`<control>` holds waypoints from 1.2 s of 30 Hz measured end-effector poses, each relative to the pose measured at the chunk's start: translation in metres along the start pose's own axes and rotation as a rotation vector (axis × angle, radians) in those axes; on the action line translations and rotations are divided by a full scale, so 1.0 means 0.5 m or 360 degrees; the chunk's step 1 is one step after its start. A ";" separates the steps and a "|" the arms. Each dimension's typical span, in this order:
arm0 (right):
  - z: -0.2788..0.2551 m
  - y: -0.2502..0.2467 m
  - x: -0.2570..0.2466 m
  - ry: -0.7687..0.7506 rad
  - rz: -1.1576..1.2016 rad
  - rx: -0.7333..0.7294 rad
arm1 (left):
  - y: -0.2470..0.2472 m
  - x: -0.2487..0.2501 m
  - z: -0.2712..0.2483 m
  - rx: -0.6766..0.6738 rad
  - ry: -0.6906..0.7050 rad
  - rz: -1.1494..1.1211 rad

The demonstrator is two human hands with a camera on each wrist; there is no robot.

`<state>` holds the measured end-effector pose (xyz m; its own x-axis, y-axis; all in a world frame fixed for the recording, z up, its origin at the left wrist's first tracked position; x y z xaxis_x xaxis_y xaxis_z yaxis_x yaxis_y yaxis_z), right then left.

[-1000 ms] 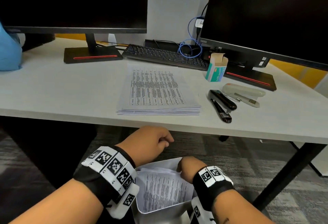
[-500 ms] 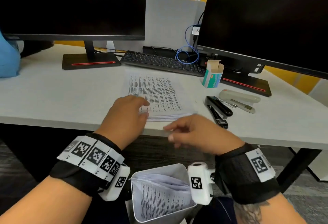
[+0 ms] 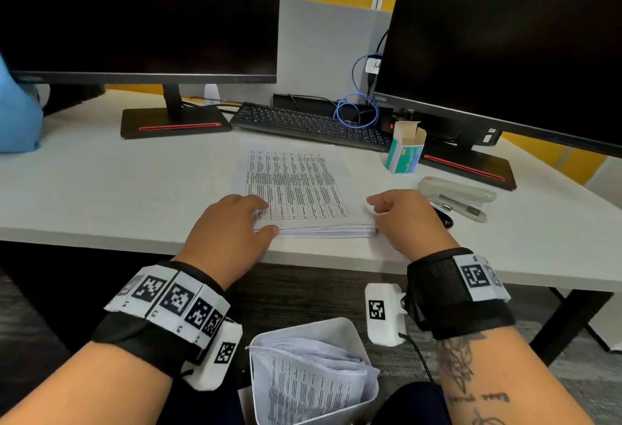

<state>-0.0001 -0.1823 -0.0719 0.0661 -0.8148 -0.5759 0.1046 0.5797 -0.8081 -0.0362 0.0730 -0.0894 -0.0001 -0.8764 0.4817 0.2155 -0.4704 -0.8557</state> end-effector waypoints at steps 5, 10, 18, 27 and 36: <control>-0.003 -0.013 0.002 -0.0088 0.0137 0.0080 | -0.004 -0.004 0.002 0.0027 0.0008 0.0020; -0.002 -0.006 0.008 -0.0033 0.0038 -0.0048 | -0.009 -0.006 0.006 0.0006 0.0000 0.0058; 0.009 0.002 0.006 -0.0102 0.0054 -0.0022 | -0.007 -0.007 0.010 0.0005 0.0009 0.0122; -0.018 -0.046 -0.020 -0.0401 0.0992 0.0455 | -0.077 -0.047 -0.006 0.0554 -0.0301 -0.0850; -0.075 -0.057 -0.041 -0.0425 0.1687 -0.0197 | 0.025 -0.027 -0.006 -0.0863 -0.0984 -0.2517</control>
<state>-0.0419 -0.1819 -0.0416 0.2778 0.1303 -0.9517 -0.2314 0.9707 0.0654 -0.0362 0.0784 -0.1071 0.4908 0.5031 0.7113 0.0591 -0.8338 0.5489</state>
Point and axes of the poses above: each hand's wrist, its own z-axis towards the middle knuckle, its own y-axis out of the palm, x = y × z, the point moved 8 cm from there along z, towards the middle knuckle, and after that the axes turned 8 degrees about -y, right-handed, at the moved point
